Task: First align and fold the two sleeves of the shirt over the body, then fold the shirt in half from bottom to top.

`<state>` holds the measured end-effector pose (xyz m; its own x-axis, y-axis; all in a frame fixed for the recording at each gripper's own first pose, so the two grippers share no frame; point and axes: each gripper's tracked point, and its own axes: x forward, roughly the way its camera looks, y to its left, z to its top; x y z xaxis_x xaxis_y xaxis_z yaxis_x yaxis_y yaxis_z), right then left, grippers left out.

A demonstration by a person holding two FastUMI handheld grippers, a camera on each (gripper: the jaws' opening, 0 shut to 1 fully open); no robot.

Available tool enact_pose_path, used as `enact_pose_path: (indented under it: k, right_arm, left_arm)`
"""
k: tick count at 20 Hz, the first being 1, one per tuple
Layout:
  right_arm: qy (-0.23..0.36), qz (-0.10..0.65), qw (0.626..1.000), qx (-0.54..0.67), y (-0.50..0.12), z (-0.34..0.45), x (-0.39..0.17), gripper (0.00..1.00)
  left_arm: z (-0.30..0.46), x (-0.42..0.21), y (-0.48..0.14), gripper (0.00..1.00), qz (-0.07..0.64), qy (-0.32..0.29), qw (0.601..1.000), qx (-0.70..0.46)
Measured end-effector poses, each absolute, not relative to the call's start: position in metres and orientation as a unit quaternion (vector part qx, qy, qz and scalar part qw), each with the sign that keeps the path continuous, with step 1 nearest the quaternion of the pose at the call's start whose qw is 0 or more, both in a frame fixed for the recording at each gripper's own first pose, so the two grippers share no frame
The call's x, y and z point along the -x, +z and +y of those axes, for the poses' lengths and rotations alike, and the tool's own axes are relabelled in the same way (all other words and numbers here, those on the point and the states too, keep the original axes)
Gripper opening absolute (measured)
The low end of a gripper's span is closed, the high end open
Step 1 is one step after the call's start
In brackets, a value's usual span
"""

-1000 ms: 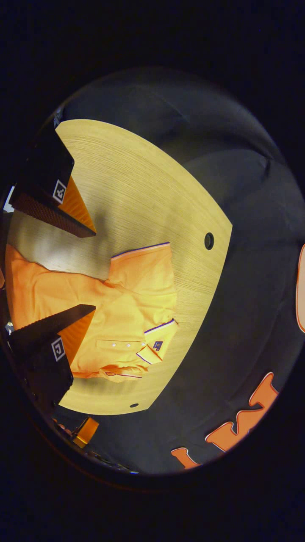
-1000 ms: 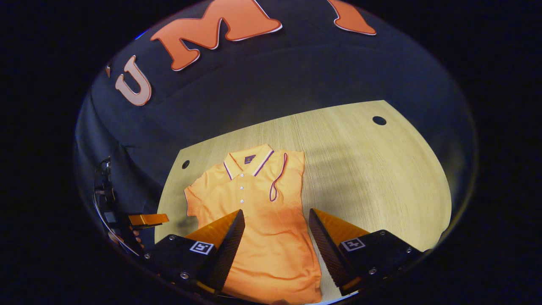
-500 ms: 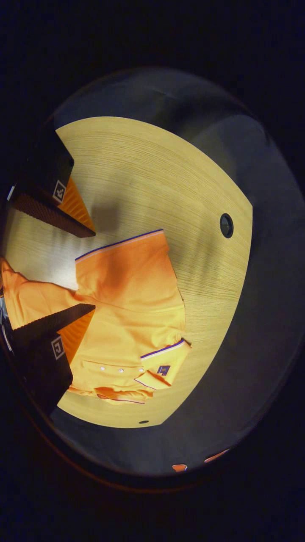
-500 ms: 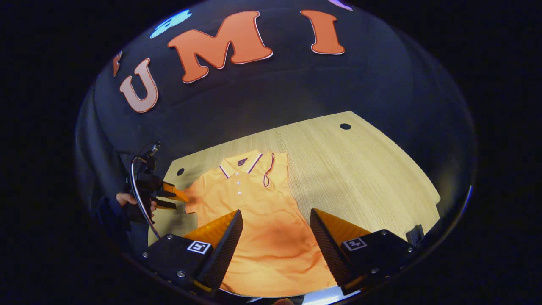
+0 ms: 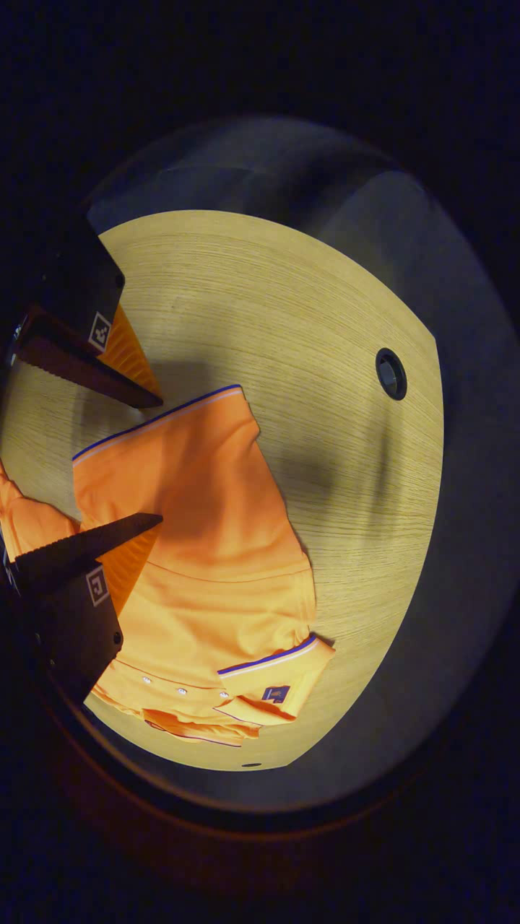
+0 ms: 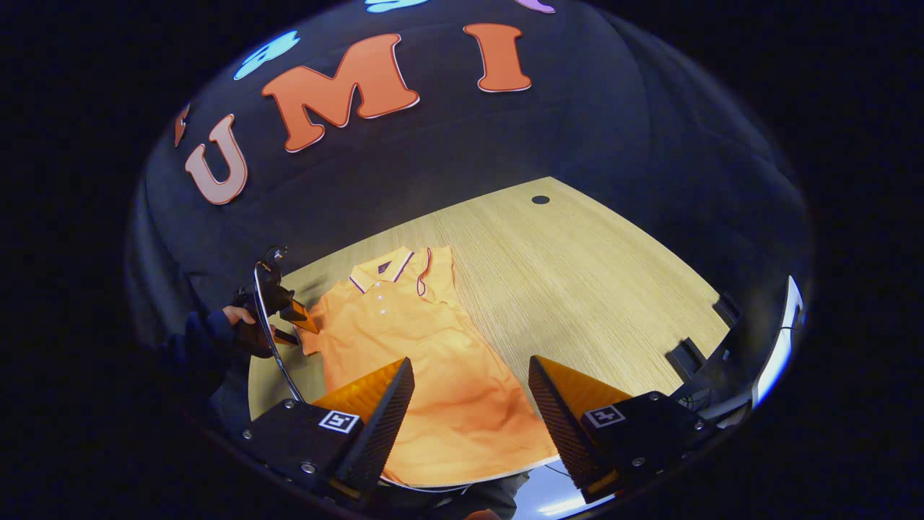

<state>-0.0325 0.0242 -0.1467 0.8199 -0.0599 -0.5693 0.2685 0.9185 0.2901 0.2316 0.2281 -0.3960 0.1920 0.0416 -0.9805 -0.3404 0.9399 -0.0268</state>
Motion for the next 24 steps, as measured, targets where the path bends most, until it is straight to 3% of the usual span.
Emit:
enact_pose_path:
  k: [3, 5, 6, 7, 8, 9, 10, 18, 24]
  right_arm:
    - [-0.089, 0.291, 0.935, -0.184, -0.150, 0.022, 0.039, 0.97]
    - [-0.087, 0.289, 0.934, -0.191, -0.150, 0.024, 0.038, 0.97]
    - [-0.084, 0.288, 0.934, -0.193, -0.151, 0.025, 0.037, 0.97]
    - [-0.083, 0.290, 0.933, -0.194, -0.153, 0.025, 0.038, 0.97]
    - [-0.081, 0.293, 0.933, -0.194, -0.154, 0.026, 0.039, 0.98]
    - [-0.080, 0.293, 0.933, -0.194, -0.154, 0.025, 0.041, 0.98]
    - [-0.079, 0.292, 0.933, -0.194, -0.155, 0.024, 0.042, 0.97]
    - [-0.093, 0.297, 0.926, -0.215, -0.165, 0.021, 0.059, 0.97]
    - [-0.095, 0.298, 0.918, -0.243, -0.173, 0.026, 0.070, 0.97]
  left_arm:
    - [0.221, -0.234, -0.399, 0.81, 0.621, 0.119, 0.766, 0.116]
    - [0.218, -0.237, -0.397, 0.65, 0.614, 0.114, 0.772, 0.119]
    - [0.215, -0.240, -0.397, 0.39, 0.606, 0.111, 0.778, 0.123]
    - [0.214, -0.240, -0.398, 0.26, 0.606, 0.108, 0.778, 0.125]
    - [0.213, -0.240, -0.397, 0.15, 0.601, 0.097, 0.783, 0.126]
    - [0.213, -0.240, -0.394, 0.15, 0.598, 0.095, 0.785, 0.132]
    - [0.212, -0.243, -0.390, 0.03, 0.590, 0.089, 0.790, 0.137]
    - [0.185, -0.267, -0.343, 0.03, 0.537, 0.020, 0.837, 0.104]
    - [0.152, -0.282, -0.326, 0.03, 0.528, -0.027, 0.847, 0.053]
